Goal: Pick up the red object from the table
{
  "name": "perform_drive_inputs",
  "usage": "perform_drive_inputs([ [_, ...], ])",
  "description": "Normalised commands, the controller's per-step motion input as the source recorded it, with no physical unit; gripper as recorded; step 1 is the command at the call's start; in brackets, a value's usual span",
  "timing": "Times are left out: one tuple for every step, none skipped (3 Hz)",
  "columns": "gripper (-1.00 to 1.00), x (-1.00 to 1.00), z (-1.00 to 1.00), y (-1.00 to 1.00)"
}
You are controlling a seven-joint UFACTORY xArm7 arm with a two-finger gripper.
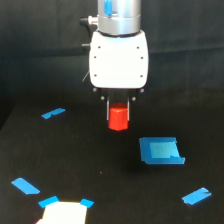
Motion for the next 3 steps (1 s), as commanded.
perform_drive_inputs([
  [-0.88, -0.08, 0.37, -0.46],
  [-1.00, -0.03, 0.33, 0.68],
  [-1.00, 0.04, 0.03, 0.43],
])
